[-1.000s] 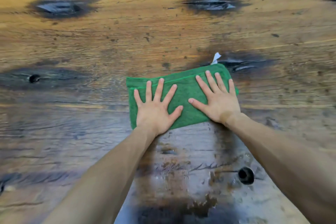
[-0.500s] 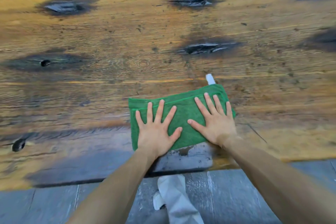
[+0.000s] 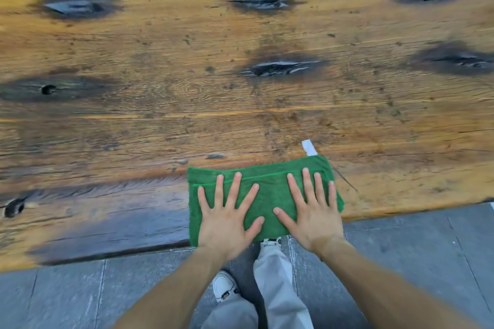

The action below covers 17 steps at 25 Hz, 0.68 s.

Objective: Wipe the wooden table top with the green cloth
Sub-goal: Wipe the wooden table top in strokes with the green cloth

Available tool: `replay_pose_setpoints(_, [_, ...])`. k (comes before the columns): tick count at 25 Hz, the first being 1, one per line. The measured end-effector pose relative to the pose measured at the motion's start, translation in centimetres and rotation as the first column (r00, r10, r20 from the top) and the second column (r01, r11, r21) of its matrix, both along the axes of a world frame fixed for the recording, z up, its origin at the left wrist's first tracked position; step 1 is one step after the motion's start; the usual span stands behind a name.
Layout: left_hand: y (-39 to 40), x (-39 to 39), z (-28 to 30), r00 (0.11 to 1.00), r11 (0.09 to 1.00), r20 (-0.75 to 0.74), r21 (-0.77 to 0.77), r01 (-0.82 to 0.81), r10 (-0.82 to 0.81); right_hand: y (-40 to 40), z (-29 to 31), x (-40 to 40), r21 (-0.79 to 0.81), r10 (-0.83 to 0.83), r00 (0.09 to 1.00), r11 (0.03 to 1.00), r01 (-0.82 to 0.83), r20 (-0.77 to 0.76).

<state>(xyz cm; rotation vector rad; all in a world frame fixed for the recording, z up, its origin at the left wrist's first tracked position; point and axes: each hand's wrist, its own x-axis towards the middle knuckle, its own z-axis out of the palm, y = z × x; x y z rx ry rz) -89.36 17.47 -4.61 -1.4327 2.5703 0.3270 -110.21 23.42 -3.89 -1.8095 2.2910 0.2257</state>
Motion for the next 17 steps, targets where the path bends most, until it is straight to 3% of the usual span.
replay_pose_setpoints(5, [-1.7,-1.7,0.0,0.998,0.998,0.005,0.034,0.057,-0.057,-2.4,-1.2,0.9,-0.06,-0.088,0.995,0.994,0.09,0.039])
replay_pose_setpoints(17, [-10.6,-8.3,0.4,0.999,0.999,0.032,0.049,0.014,-0.015,-11.1,-1.6,-6.6,-0.063,-0.168,0.986,0.984,0.169,0.02])
